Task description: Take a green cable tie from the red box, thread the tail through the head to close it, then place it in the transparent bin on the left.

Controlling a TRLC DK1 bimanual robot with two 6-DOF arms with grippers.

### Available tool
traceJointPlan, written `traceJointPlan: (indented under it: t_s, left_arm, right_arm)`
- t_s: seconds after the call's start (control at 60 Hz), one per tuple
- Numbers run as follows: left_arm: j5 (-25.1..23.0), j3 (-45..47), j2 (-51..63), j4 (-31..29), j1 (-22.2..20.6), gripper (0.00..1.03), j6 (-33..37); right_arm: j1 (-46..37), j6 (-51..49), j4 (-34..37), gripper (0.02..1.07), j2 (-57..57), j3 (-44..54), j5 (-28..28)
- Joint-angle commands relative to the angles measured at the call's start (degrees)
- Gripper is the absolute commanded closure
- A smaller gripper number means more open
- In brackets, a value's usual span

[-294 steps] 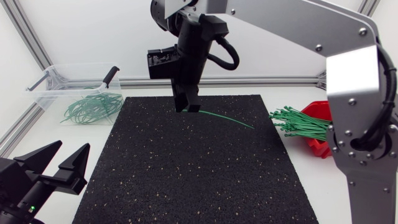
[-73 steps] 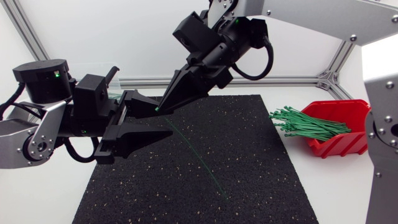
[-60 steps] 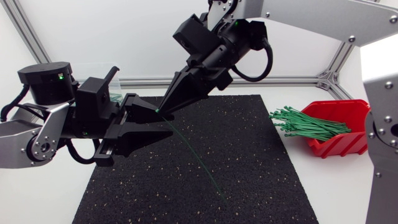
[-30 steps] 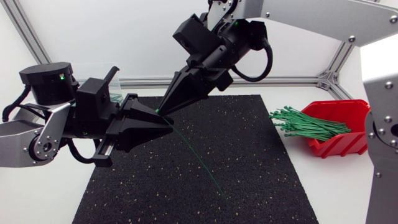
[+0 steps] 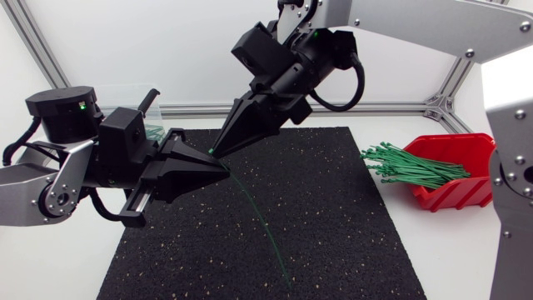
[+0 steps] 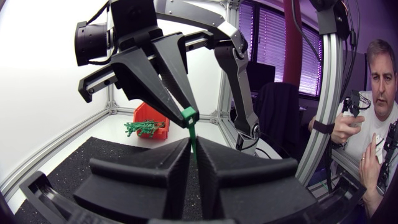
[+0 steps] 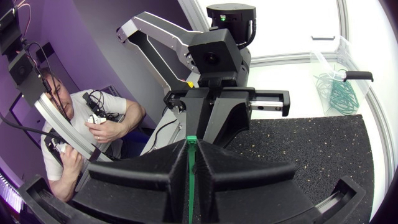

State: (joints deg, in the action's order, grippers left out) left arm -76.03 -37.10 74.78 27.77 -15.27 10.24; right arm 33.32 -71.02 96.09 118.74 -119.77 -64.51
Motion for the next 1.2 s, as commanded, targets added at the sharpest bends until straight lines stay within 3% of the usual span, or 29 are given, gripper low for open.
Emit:
traceJointPlan:
  t_s: [0.0,0.417,0.45,0.467,0.517,0.567,0.683,0.967,1.183]
  left_arm:
    - [-0.9,1.3,0.0,0.9,0.2,1.00,-0.7]
    - [-0.8,1.6,-0.9,0.9,0.3,1.00,-0.8]
    - [-0.8,1.6,-0.9,0.9,0.3,1.00,-0.8]
    - [-0.8,1.6,-0.9,0.9,0.4,1.00,-0.8]
    - [-0.8,1.6,-0.9,0.9,0.5,1.00,-0.8]
    - [-0.7,1.7,-0.8,0.9,0.7,1.00,-0.8]
    - [-0.6,1.8,-0.4,0.9,1.4,1.00,-0.5]
    - [2.5,0.7,2.2,0.3,4.1,1.00,-0.5]
    - [6.3,-1.6,2.2,-4.7,4.8,1.00,-0.5]
  right_arm:
    - [0.4,-1.8,3.7,1.01,-1.2,1.6,-0.2]
    - [0.4,-2.0,3.0,1.01,-1.4,2.0,-0.1]
    - [0.3,-2.0,2.9,0.90,-1.4,1.8,0.0]
    - [0.0,-1.8,2.7,0.72,-1.4,1.7,0.1]
    - [-0.4,-1.1,2.1,0.49,-1.5,1.6,0.3]
    - [-0.7,0.1,0.9,0.35,-1.7,1.5,1.1]
    - [-1.9,3.3,-2.1,0.18,-1.9,0.4,4.0]
    - [-2.9,14.7,-15.5,0.15,-2.5,2.1,15.5]
    - [-2.6,20.9,-28.3,0.15,-6.5,11.6,25.7]
